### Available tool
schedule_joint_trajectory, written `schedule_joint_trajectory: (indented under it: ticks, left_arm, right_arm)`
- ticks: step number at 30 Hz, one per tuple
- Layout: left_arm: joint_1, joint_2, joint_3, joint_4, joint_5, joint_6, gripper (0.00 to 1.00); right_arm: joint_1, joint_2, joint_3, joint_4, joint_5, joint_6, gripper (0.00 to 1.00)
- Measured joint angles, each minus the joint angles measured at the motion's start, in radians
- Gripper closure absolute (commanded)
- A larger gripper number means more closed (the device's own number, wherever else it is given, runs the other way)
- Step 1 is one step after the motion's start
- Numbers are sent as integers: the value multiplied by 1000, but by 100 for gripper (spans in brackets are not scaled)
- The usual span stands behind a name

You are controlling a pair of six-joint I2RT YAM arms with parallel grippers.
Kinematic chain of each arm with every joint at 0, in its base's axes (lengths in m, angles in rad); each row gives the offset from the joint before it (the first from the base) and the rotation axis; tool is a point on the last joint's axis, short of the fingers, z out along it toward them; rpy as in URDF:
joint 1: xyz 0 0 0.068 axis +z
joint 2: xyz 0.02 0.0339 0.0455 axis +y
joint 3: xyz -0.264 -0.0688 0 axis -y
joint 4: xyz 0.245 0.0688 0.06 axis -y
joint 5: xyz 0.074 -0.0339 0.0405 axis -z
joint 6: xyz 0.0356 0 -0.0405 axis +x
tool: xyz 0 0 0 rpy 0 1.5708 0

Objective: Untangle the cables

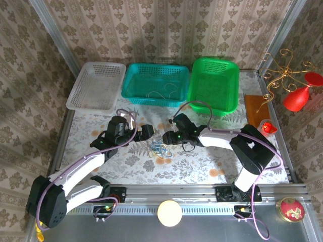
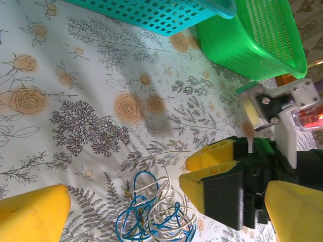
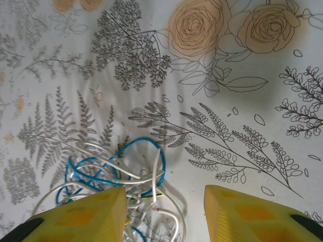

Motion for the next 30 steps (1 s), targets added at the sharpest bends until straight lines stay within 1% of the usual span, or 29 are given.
schedule_joint_trajectory:
  ticks: [2, 5, 9, 11, 16, 23, 27, 30]
  left_arm:
    - [0, 0, 0, 0, 0, 0, 0]
    - [0, 0, 0, 0, 0, 0, 0]
    - [0, 0, 0, 0, 0, 0, 0]
    - [0, 0, 0, 0, 0, 2, 0]
    - [0, 0, 0, 0, 3, 16, 0]
    - [0, -3, -1, 3, 13, 41, 0]
    - [-6, -3, -19, 43, 33, 74, 0]
    - [-29, 5, -45, 92, 45, 106, 0]
  right_arm:
    - [4, 27, 11, -2, 7, -8, 59]
    - [9, 53, 19, -10, 19, -19, 70]
    - [9, 57, 22, -21, 40, -36, 93]
    - [9, 57, 34, -36, 48, -44, 100]
    - [9, 24, 82, -94, 55, -64, 100]
    - [9, -88, 163, -146, 51, -79, 100]
    - [9, -118, 192, -152, 34, -77, 100]
    - [9, -123, 215, -153, 18, -64, 100]
